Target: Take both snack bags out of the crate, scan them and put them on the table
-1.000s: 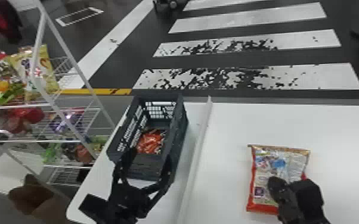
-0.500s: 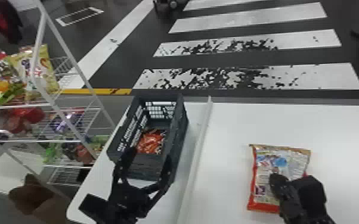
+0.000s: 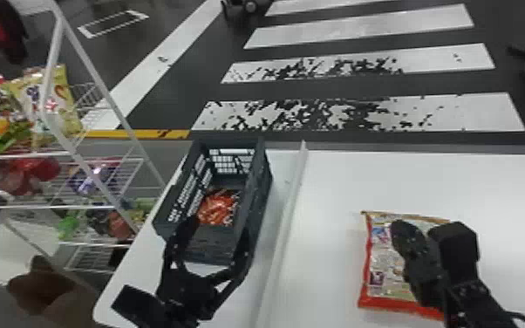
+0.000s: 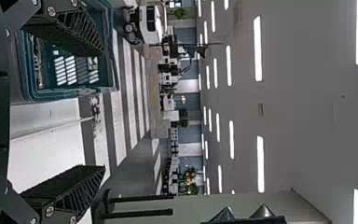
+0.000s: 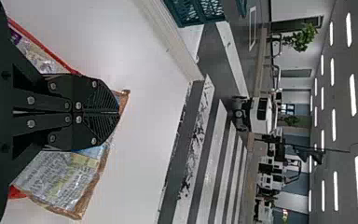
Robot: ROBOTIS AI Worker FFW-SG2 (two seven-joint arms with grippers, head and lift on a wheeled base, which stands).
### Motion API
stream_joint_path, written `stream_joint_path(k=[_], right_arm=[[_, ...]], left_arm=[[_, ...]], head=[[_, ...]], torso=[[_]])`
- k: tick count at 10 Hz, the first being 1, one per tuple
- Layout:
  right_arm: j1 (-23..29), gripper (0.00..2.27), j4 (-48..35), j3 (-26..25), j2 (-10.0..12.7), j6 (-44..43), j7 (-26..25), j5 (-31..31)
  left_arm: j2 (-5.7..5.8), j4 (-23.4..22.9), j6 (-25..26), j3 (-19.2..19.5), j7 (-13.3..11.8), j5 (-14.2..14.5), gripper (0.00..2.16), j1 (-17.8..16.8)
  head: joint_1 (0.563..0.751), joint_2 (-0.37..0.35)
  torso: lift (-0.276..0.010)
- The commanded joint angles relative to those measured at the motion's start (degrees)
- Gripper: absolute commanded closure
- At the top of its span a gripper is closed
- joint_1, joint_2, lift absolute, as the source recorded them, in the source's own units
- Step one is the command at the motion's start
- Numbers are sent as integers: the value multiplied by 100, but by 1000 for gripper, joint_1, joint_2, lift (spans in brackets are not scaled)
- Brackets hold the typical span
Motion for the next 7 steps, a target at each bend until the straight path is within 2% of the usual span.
stream_joint_path(k=[1,4,7], right_arm=[[-317,2260,377,-45,9,-108,-47,-56],[-695,2263,1045,-62,9,-214,-152,93],[-756,2260,1379,-142,9,-319,-179,199]], left_arm=[[0,-12,0,17,-4,-1,144,24],[-9,23,0,34,-4,7,144,41],[-17,31,0,34,-4,7,144,33]], head=[[695,317],[695,293],[695,279]], torso=[[-92],[-92],[-92]])
